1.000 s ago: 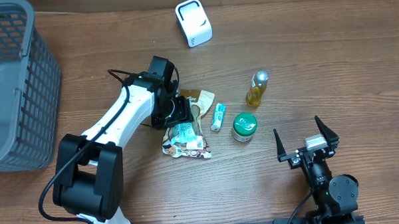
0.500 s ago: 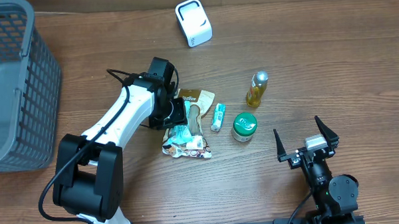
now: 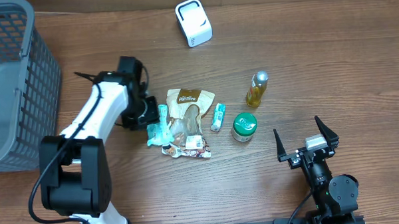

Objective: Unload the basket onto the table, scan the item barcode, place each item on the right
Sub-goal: 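Lower the packet and brown bag onto the table left of the jar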

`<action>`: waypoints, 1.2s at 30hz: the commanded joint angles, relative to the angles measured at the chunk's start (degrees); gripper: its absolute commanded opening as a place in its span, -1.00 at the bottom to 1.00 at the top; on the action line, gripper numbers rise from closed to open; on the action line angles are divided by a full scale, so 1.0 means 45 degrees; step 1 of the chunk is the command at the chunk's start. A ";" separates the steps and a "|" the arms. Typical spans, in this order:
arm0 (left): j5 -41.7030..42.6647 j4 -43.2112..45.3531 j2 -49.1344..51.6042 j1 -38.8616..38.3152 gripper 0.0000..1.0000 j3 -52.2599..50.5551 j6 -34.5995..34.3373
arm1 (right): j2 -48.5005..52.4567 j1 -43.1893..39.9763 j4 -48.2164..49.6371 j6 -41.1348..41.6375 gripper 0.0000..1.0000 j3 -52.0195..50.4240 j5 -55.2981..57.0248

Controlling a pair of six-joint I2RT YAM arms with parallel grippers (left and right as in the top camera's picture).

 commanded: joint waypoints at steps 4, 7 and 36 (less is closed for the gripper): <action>-0.1365 -0.0248 0.0039 0.0262 -0.14 0.0131 0.0656 | -0.0092 0.0049 0.0034 0.0053 1.00 -0.0136 0.0024; -0.1345 -0.0214 0.0039 0.0262 -0.24 0.0131 0.0622 | -0.0092 0.0049 0.0034 0.0058 1.00 -0.0136 0.0019; -0.1554 -0.0107 0.0044 0.0243 -0.91 -0.1496 0.0209 | -0.0092 0.0049 0.0034 0.0058 1.00 -0.0136 0.0024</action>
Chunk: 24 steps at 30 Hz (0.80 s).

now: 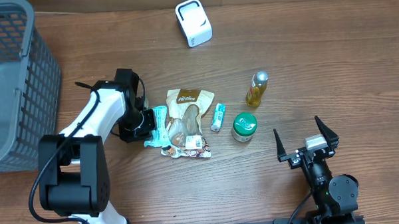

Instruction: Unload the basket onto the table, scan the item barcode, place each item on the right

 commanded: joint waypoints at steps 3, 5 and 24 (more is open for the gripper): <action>-0.2205 0.0214 0.0044 -0.0015 -0.92 -0.0345 -0.0986 | -0.0092 0.0049 0.0034 0.0049 1.00 -0.0136 0.0024; -0.2205 0.0403 0.0044 -0.0015 -0.92 -0.0491 -0.0996 | -0.0092 0.0049 0.0034 0.0049 1.00 -0.0136 0.0019; 0.0578 -0.1617 0.0010 -0.0311 -0.92 0.2409 -0.0355 | -0.0092 0.0049 0.0034 0.0049 1.00 -0.0136 0.0019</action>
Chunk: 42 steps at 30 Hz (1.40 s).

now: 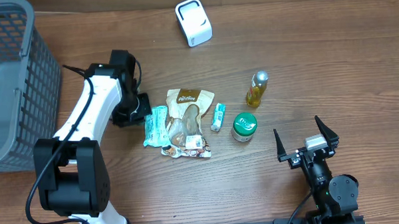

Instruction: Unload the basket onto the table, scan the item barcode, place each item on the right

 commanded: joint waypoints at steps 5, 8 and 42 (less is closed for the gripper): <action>0.1700 0.0068 0.0194 -0.0520 -0.92 -0.0617 0.0330 | -0.0092 0.0053 0.0034 0.0049 1.00 -0.0136 0.0024; 0.1695 0.0447 0.0287 -0.0573 -0.92 -0.1161 0.0335 | -0.0092 0.0053 0.0029 0.0049 1.00 -0.0136 0.0024; -0.1030 0.1661 0.0087 -0.0102 -0.91 -0.1836 -0.0622 | -0.0092 0.0053 0.0034 0.0049 1.00 -0.0136 0.0019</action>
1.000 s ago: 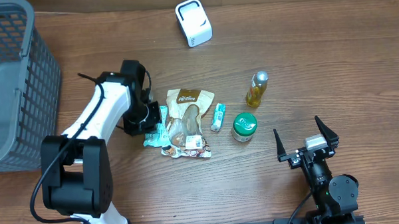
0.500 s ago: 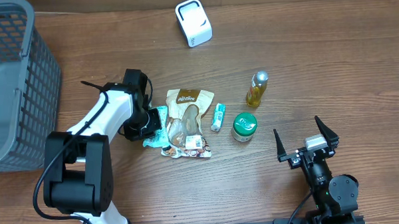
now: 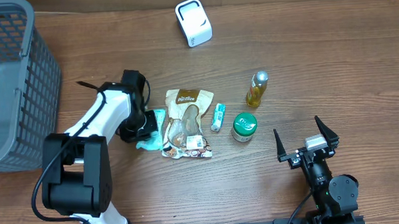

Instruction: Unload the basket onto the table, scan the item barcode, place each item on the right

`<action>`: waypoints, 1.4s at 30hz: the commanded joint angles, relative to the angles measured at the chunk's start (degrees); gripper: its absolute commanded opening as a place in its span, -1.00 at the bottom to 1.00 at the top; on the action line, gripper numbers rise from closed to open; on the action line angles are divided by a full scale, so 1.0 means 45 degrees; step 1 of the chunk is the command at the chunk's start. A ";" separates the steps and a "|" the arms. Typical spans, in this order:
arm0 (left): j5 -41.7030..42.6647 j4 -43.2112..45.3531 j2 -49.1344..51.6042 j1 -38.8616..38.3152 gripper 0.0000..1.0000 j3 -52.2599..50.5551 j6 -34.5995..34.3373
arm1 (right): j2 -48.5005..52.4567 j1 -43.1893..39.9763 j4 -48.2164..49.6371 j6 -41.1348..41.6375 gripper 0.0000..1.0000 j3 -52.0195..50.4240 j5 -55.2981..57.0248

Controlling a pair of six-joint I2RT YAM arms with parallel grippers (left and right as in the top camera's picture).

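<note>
A teal packet (image 3: 153, 132) lies on the table against the left edge of a brown snack pouch (image 3: 186, 121). My left gripper (image 3: 143, 126) is down on the packet's left side; the wrist hides its fingers, so their state does not show. The packet's lower end sticks out from under it, crumpled. A white barcode scanner (image 3: 194, 22) stands at the back of the table. My right gripper (image 3: 306, 143) rests open near the front right, holding nothing.
A grey mesh basket (image 3: 15, 78) fills the far left. Right of the pouch lie a small teal tube (image 3: 217, 116), a green round tin (image 3: 244, 126) and a yellow oil bottle (image 3: 256, 89).
My left gripper was up and to the left, apart from the flat-lying teal packet. Now it is lower and to the right, on the packet's left side, and the packet looks crumpled and shifted.
First my left gripper was at the teal packet, which looked bunched up beside the pouch. Then it pressed on the packet's left edge. Later it stood clear and the packet lay flat. Now it is back on the packet. The right arm has stayed still.
</note>
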 commanded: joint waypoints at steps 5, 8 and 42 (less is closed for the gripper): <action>-0.0539 -0.1399 -0.0126 0.0374 -0.81 0.1753 -0.0087 | -0.0092 0.0053 0.0039 0.0053 1.00 -0.0136 0.0024; -0.0486 -0.1894 -0.0107 0.0316 -0.74 0.1695 -0.0019 | -0.0092 0.0053 0.0039 0.0058 1.00 -0.0136 0.0024; -0.0544 -0.0962 -0.0068 -0.0243 -0.58 0.0214 0.0408 | -0.0092 0.0053 0.0034 0.0053 1.00 -0.0136 0.0019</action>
